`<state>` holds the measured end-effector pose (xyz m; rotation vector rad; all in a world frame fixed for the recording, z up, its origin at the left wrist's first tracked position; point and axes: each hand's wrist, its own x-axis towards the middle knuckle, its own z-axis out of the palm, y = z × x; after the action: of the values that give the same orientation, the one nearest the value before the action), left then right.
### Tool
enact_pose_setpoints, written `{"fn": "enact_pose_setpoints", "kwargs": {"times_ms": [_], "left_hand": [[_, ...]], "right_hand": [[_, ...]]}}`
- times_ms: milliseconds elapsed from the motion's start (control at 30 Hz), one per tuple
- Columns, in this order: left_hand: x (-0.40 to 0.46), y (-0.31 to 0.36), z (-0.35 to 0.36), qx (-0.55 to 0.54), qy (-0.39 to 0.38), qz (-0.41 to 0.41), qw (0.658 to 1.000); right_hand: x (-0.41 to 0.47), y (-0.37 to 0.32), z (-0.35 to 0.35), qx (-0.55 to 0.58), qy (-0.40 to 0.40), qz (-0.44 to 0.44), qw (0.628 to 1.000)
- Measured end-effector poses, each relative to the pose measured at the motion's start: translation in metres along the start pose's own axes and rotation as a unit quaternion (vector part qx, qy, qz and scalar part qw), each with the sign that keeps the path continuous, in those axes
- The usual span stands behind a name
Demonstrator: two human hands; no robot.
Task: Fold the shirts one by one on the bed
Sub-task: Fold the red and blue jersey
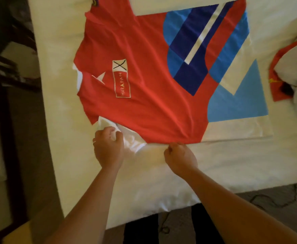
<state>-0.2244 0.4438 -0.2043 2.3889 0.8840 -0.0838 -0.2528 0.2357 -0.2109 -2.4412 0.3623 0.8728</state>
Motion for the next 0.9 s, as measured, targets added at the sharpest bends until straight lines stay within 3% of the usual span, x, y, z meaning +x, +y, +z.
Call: {"fn": "enact_pose_setpoints", "kwargs": {"times_ms": [67,133,267,467,567,700,900], "left_hand": [[0.014,-0.021,-0.008,0.088,-0.085,0.018,0.992],[0.029,-0.04,-0.016,0.117,-0.115,0.022,0.986],[0.046,-0.057,-0.017,-0.027,-0.13,-0.065,0.989],[0.023,-0.082,-0.032,-0.163,-0.179,-0.151,0.958],[0.007,-0.107,-0.044,-0.203,-0.205,-0.232,0.929],[-0.015,-0.131,-0.058,-0.243,-0.188,-0.331,0.892],[-0.03,-0.122,-0.06,-0.256,-0.151,-0.321,0.899]], "right_hand": [[-0.004,-0.033,0.021,0.072,-0.026,0.04,0.996],[-0.001,-0.062,0.042,0.177,-0.034,0.094,0.979],[0.013,-0.095,0.066,0.361,0.0,0.219,0.906],[0.005,-0.1,0.066,0.452,-0.01,0.244,0.858],[-0.001,-0.092,0.068,0.453,0.0,0.238,0.859],[-0.011,-0.076,0.078,0.428,-0.068,0.237,0.869],[-0.02,-0.069,0.075,0.354,-0.135,0.191,0.906]]}}
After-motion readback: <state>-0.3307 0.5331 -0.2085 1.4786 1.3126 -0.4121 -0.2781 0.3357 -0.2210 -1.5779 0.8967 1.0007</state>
